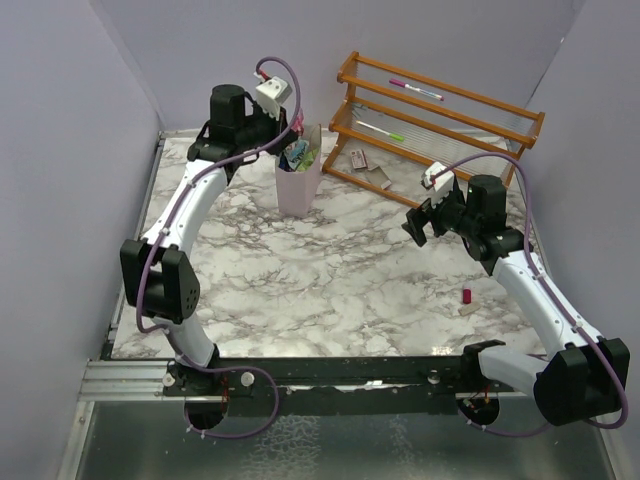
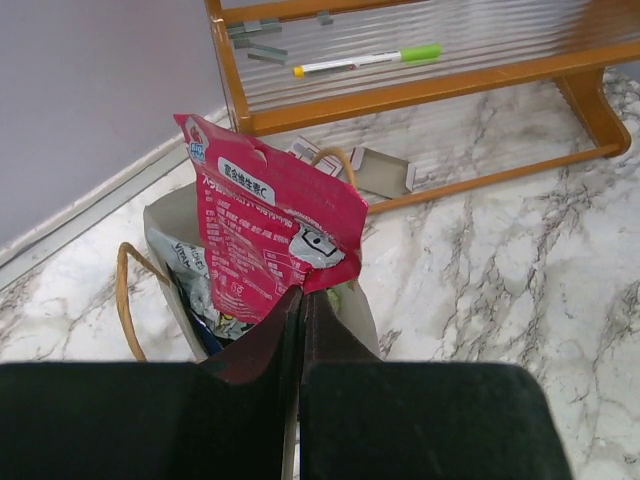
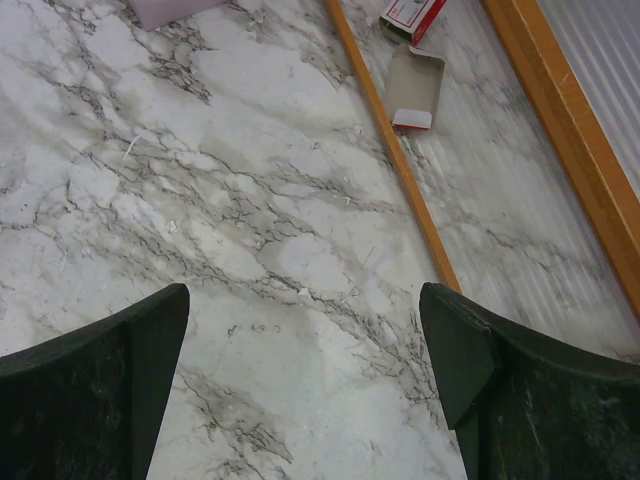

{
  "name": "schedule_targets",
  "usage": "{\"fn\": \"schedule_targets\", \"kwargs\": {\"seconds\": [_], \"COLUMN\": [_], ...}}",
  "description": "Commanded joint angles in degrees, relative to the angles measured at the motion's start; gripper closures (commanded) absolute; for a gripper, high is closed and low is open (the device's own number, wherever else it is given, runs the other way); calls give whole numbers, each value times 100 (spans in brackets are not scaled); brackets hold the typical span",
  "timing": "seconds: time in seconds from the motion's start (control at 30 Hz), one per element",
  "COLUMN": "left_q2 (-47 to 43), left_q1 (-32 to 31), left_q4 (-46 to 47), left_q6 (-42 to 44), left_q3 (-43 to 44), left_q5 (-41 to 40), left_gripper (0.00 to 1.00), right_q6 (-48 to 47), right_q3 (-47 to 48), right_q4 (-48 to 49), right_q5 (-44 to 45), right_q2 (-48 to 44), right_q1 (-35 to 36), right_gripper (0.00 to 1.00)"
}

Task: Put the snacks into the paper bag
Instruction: Place the snack in the paper bag.

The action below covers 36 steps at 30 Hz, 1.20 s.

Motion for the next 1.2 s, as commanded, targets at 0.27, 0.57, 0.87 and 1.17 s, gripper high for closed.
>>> {"fn": "schedule_targets", "kwargs": {"seconds": [0.27,0.57,0.87,1.17], "left_q2": [887,1360,1677,1663], "left_q1": [111,110,107,101], "left_q4": [267,99,-425,-856], "left_q6": [-780,-1024,-1075,-811], "left_q3": [636,971,1084,1067], "left_q5": [779,729,314,-251], "left_gripper": [100,100,95,80], "right_q6": [-75,-71,-76,-80], "right_q3": [-52,-54,-53,-58], "right_q4": [45,45,43,43], "right_q5": [-34,-31,-29,-35], "right_q2": [14,11,0,4], "right_q1": [-24,-24,-24,-24], "right_gripper": [1,1,1,1]}}
